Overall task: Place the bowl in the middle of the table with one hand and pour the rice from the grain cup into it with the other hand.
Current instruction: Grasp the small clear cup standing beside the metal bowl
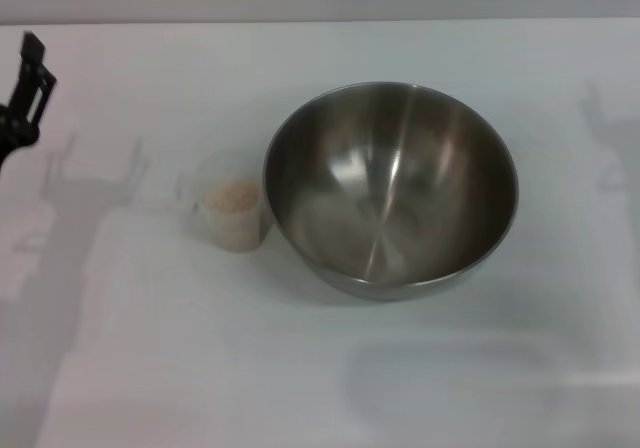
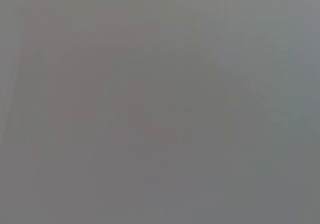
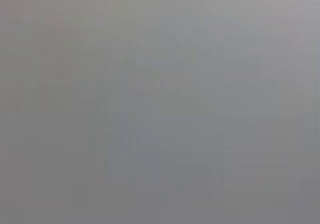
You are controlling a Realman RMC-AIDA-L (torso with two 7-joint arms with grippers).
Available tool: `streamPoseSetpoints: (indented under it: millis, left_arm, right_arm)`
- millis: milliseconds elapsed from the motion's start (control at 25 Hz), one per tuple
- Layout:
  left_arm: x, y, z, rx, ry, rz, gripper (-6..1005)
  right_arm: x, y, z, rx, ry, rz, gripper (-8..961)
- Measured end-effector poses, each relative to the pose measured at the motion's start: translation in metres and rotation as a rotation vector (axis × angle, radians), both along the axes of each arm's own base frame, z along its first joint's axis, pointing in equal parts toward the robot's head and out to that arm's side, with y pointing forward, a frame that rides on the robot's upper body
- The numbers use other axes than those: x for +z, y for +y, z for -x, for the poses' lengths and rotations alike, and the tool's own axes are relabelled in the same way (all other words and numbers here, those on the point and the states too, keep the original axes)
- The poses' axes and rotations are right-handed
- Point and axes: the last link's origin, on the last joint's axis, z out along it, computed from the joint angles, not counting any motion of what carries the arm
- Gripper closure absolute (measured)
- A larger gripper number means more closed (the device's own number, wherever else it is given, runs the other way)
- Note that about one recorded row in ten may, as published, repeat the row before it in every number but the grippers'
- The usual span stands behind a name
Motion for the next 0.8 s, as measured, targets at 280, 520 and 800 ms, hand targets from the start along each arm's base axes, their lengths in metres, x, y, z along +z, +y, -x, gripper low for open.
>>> streamPoseSetpoints:
  millis: [280, 520, 800]
  left_arm:
    - [-0.024, -0.038, 0.010, -0.004, 0.044, 0.125, 172]
    - [-0.046, -0.062, 0.016, 0.010, 0.072, 0.252, 173]
    - [-0.065, -0.065, 0.023, 0.063, 0.099, 0.366, 174]
  right_arm:
    - [0.002, -0.004, -0.037, -0.102, 0.015, 0.070, 126]
    - [0.004, 0.003, -0.043, -0.140, -0.011, 0.084, 126]
    - [0.002, 0.015, -0.040, -0.144, -0.022, 0.110, 126]
